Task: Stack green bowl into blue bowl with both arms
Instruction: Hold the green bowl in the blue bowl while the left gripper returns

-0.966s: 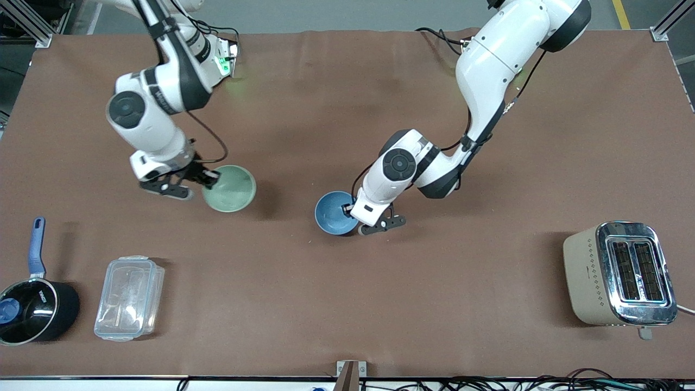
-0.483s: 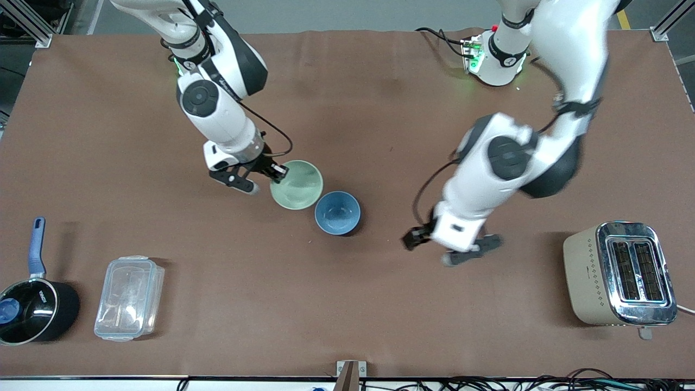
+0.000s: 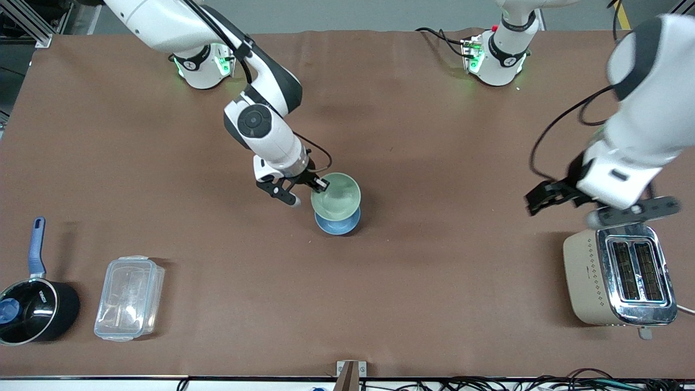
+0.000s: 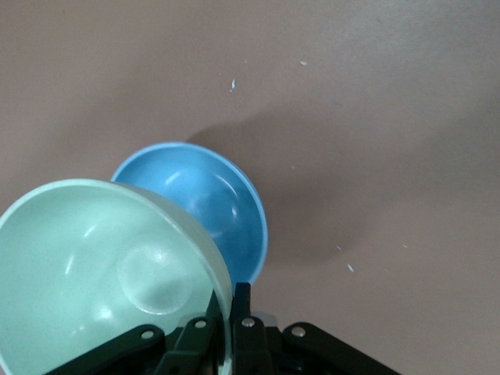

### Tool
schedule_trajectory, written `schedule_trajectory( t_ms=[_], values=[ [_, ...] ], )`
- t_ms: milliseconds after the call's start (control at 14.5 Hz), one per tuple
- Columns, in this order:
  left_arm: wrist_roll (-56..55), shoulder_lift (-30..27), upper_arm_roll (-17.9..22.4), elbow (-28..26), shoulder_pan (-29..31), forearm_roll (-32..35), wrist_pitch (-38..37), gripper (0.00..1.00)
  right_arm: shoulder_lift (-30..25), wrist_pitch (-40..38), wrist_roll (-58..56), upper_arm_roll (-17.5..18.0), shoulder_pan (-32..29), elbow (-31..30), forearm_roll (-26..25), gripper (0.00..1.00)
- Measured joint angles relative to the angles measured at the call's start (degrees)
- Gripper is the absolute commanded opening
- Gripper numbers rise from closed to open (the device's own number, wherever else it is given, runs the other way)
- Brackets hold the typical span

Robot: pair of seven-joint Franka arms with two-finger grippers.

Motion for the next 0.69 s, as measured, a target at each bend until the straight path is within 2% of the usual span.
schedule_trajectory(
  t_ms=[207, 414, 483, 690],
  values=[
    [7.03, -3.8, 2.38, -0.66, 1.16, -0.51, -4.43, 1.0, 4.44, -0.01, 2.1, -0.17, -0.02, 3.11, -3.15, 0.0],
    [14.94, -9.14, 11.15, -4.98, -3.99, -2.61, -6.41, 1.0, 5.38, -0.03, 2.29, -0.19, -0.01, 3.62, -3.73, 0.0],
    [16.27, -10.96, 12.97, -6.93, -4.98, -2.82, -6.59, 1.0, 5.39, -0.05, 2.3, -0.19, -0.01, 3.64, -3.96, 0.0],
    [16.5, -14.67, 13.89, -10.98, -5.43, -2.93, -6.74, 1.0, 5.48, -0.54, 2.34, -0.18, 0.02, 3.62, -4.97, 0.0]
  ],
)
